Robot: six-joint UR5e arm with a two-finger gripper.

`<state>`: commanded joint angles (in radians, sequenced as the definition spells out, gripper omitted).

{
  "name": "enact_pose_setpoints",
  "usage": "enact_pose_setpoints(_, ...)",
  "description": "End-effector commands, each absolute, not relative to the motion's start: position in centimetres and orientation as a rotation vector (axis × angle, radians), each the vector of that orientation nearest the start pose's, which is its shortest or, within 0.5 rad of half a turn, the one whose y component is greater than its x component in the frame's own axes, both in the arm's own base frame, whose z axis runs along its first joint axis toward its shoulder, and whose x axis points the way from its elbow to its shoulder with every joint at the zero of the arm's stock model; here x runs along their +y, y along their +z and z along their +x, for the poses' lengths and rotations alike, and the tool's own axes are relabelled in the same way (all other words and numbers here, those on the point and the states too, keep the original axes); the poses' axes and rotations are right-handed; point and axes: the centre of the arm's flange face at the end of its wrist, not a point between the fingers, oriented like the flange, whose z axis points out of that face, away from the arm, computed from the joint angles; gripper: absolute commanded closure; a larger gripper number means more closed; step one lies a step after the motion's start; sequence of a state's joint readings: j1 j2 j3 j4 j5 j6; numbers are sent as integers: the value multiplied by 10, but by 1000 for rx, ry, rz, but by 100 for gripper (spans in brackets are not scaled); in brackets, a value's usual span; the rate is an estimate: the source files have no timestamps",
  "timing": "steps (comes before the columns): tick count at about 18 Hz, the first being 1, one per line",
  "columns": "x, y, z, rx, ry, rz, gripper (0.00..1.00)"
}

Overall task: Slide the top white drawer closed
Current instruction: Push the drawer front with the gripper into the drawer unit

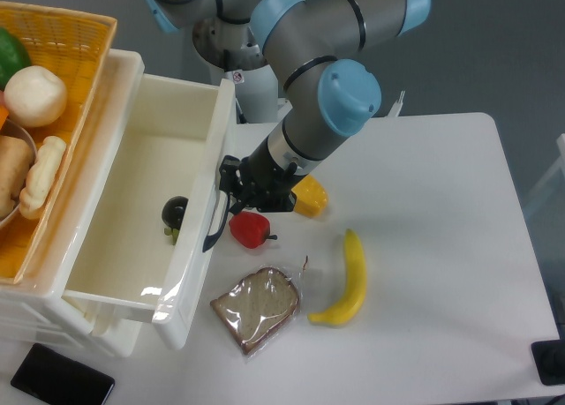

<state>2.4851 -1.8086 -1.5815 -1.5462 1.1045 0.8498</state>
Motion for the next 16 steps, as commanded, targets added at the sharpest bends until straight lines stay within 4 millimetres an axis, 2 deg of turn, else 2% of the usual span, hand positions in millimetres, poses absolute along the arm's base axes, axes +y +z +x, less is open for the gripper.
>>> enact_pose_setpoints(5,480,379,-327,-163,-687,-2828,100)
enact_pose_setpoints(16,493,366,-295,-97,-731,-2852,100)
